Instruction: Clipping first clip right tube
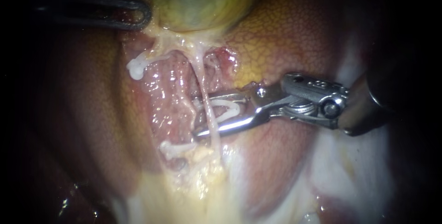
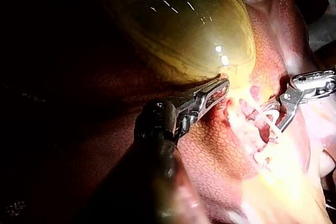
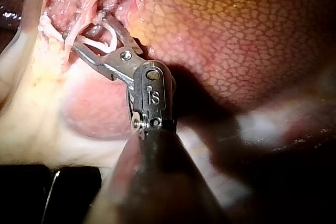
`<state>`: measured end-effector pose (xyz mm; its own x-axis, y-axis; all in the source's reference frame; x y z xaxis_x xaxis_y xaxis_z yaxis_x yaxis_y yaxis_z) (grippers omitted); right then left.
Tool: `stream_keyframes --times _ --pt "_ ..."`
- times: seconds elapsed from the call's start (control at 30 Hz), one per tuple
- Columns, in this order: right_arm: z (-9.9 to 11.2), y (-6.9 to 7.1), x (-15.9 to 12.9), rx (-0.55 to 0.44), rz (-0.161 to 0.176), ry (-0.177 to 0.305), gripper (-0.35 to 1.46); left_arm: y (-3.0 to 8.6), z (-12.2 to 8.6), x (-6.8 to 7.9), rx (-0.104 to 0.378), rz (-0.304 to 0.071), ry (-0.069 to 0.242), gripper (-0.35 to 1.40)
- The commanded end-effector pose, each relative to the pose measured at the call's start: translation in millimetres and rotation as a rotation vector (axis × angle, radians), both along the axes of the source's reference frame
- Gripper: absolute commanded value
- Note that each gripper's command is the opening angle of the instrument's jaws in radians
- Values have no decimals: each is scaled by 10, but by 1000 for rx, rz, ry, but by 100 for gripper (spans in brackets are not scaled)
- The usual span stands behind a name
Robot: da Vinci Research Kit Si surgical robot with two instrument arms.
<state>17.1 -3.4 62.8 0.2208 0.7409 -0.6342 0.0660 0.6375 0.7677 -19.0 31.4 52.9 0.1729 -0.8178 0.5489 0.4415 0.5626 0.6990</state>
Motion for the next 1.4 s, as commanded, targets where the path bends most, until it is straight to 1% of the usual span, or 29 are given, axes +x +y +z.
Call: stream_keyframes --times 0.03,0.27,0.43,0.6,0.77,1.07,1.27,1.4 --pt "-1 1 -3 -6 -2 2 50 0 0 0 0 0 0 -35" --pt "-6 5 -20 -17 -15 13 50 0 0 0 0 0 0 -35" --pt "-9 3 -25 -13 -31 24 50 0 0 0 0 0 0 -35" --pt "-17 -3 -24 -9 -50 37 50 0 0 1 0 1 -1 -35" --pt "-23 -9 -24 -7 -60 43 50 0 0 1 0 0 0 -35" --pt "-23 -13 -20 3 -64 43 50 0 1 1 -1 1 0 -35" --pt "-22 -15 -12 17 -76 49 50 0 1 1 -1 1 0 -35" --pt "-23 -18 -4 32 -93 57 50 0 1 1 -1 1 -1 -35"
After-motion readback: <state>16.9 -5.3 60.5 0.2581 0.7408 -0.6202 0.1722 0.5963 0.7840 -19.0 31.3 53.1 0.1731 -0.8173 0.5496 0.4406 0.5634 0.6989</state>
